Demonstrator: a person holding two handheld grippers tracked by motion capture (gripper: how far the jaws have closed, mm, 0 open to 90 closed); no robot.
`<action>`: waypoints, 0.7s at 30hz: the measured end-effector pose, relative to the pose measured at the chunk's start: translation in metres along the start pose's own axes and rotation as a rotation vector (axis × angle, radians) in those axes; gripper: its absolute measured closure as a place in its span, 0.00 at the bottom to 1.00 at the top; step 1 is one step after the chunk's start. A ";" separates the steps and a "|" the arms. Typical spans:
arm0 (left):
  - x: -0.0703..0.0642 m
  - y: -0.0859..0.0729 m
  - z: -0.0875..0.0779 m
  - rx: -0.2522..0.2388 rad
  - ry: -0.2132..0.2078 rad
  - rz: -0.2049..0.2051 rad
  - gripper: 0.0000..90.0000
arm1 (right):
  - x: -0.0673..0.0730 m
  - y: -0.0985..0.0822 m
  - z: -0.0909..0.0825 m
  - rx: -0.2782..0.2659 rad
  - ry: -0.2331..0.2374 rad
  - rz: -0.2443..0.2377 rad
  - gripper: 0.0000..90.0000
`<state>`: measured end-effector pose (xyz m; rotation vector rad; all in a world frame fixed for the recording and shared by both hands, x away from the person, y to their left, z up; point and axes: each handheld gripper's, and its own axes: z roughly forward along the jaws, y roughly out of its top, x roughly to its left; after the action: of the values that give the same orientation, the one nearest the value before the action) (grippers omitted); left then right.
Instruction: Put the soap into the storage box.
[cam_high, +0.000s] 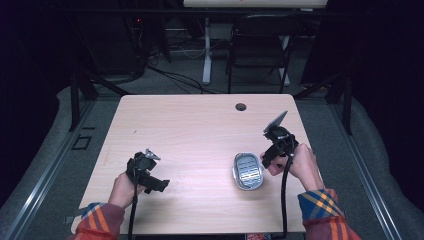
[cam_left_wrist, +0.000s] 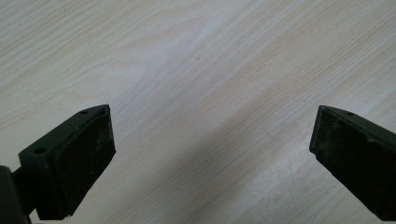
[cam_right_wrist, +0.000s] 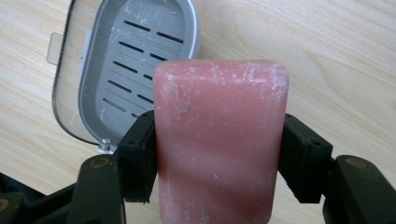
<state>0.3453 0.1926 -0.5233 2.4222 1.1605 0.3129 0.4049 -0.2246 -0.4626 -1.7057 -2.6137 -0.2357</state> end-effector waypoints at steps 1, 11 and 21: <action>0.000 0.000 0.000 -0.005 0.005 -0.002 0.00 | 0.003 0.001 0.000 -0.007 0.000 -0.001 0.42; 0.000 0.000 0.000 0.002 -0.001 0.004 0.00 | 0.013 0.005 -0.003 -0.012 0.008 -0.020 0.42; -0.001 0.000 0.000 0.002 0.003 0.005 0.00 | 0.026 0.011 0.001 -0.012 0.014 -0.045 0.42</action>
<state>0.3444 0.1918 -0.5236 2.4272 1.1569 0.3167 0.4047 -0.1959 -0.4601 -1.6433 -2.6485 -0.2631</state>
